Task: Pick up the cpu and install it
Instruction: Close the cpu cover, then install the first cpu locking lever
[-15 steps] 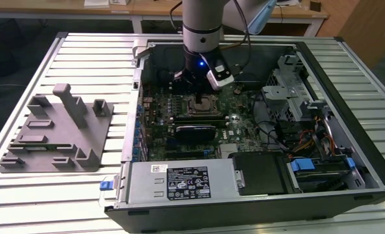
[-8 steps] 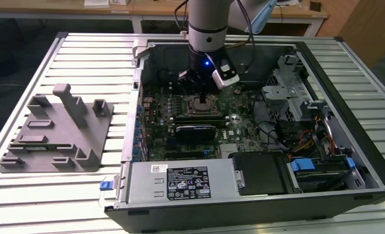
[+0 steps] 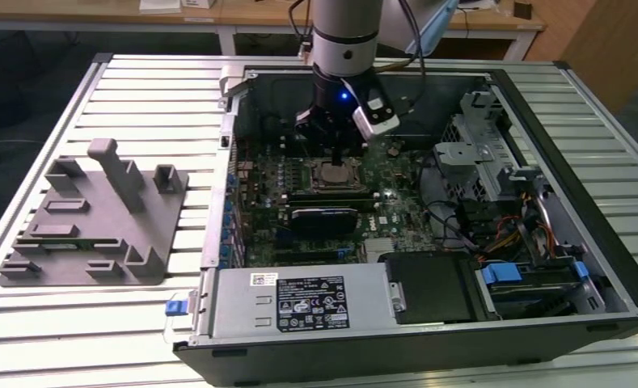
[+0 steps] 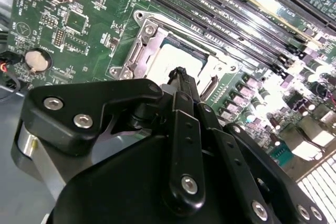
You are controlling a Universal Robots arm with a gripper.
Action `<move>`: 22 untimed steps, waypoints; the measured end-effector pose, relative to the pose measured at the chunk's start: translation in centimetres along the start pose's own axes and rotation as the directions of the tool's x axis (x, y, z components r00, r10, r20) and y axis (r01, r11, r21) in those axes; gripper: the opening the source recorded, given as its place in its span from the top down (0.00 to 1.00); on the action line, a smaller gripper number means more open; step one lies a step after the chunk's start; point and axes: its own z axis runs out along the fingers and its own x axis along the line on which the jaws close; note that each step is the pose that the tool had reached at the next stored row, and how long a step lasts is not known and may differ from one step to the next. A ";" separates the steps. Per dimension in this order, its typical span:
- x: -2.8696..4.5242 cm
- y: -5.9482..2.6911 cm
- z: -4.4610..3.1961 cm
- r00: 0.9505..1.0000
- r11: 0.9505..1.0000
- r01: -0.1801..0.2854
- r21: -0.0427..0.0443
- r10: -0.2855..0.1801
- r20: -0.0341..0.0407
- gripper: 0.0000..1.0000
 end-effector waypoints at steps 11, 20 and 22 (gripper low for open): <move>-0.01 0.00 -0.28 1.000 1.000 0.000 0.000 0.000 0.000 0.89; 0.79 -0.04 -0.33 1.000 1.000 0.000 0.000 0.000 0.000 0.89; 1.22 -0.05 -0.35 1.000 1.000 0.000 0.000 0.000 0.000 0.89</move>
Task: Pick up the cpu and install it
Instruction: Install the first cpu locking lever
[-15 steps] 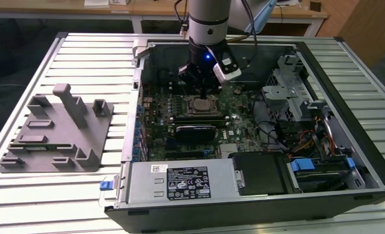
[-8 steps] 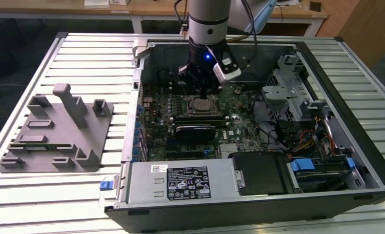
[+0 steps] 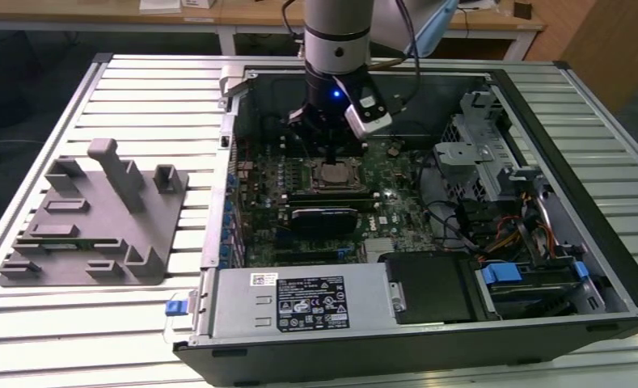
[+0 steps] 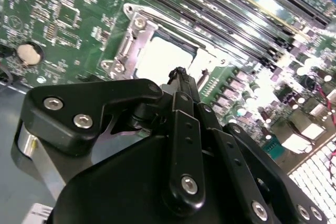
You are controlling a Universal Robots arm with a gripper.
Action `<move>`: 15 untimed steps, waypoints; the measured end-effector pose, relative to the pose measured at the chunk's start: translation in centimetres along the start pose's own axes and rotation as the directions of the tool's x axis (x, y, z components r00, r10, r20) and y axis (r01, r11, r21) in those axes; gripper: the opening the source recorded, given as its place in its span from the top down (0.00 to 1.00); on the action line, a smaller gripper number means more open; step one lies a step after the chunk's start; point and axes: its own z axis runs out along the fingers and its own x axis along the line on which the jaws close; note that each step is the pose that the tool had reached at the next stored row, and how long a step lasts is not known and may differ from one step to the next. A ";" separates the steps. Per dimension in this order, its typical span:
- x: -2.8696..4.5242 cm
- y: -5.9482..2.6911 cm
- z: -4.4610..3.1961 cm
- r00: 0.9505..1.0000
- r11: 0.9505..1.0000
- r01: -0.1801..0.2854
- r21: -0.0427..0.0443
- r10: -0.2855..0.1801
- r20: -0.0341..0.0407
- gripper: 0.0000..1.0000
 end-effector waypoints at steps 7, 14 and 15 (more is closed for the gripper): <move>1.53 -0.06 -0.05 1.000 1.000 0.000 -0.001 0.000 0.000 0.89; 3.26 -0.14 -0.12 1.000 1.000 0.000 -0.001 0.000 0.000 0.89; 3.52 -0.15 -0.13 1.000 1.000 0.000 -0.001 0.000 0.000 0.89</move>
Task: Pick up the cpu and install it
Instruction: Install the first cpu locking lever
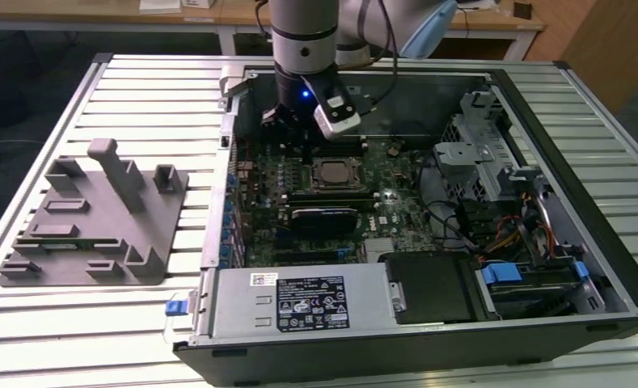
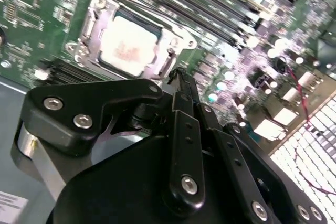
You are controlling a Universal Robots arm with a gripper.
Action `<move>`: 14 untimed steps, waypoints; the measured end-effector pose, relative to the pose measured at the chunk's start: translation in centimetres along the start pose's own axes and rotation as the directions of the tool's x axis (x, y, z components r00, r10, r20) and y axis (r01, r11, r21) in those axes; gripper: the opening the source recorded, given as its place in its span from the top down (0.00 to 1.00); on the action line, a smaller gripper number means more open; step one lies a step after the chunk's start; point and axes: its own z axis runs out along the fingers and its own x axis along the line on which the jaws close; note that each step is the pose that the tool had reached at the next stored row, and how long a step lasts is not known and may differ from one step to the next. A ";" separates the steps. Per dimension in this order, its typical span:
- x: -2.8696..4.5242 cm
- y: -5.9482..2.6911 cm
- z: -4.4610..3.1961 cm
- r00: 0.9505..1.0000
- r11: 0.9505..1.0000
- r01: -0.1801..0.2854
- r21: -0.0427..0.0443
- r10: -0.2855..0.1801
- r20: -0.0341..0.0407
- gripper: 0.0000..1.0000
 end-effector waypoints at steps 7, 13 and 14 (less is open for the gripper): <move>1.72 -0.07 -0.06 1.000 1.000 0.000 0.000 0.000 0.000 0.89; 2.71 -0.12 -0.10 1.000 1.000 0.000 -0.011 0.000 0.000 0.89; 2.76 -0.12 -0.10 1.000 1.000 -0.001 -0.020 0.001 -0.001 0.89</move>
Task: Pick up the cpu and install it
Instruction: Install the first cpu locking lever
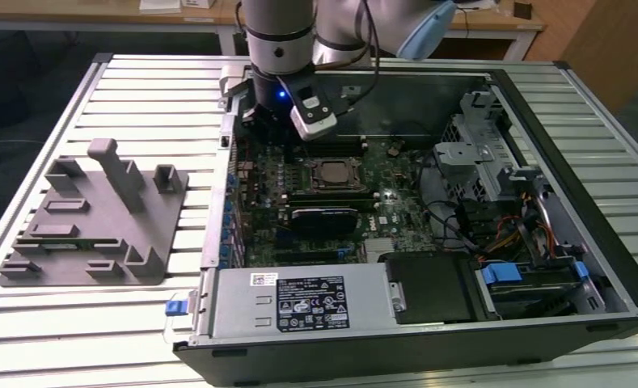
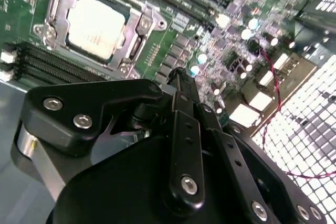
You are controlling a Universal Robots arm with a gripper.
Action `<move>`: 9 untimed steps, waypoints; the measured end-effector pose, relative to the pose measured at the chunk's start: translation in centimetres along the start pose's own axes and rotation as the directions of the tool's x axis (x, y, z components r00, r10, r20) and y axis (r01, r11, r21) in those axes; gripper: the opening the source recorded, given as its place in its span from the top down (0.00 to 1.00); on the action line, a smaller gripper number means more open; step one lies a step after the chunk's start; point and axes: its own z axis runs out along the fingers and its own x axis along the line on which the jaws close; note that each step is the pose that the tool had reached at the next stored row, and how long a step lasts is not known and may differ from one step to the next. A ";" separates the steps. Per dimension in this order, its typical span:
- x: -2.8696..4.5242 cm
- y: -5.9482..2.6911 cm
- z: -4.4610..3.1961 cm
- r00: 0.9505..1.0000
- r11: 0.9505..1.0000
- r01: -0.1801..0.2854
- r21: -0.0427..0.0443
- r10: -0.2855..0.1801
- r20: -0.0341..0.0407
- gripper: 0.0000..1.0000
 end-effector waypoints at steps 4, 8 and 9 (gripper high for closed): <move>0.10 0.00 -0.01 1.000 0.998 -0.003 -0.068 0.003 -0.003 0.89; 0.16 -0.01 -0.02 1.000 0.991 -0.005 -0.132 0.005 -0.006 0.89; 0.17 -0.01 -0.03 1.000 0.989 -0.006 -0.147 0.005 -0.007 0.89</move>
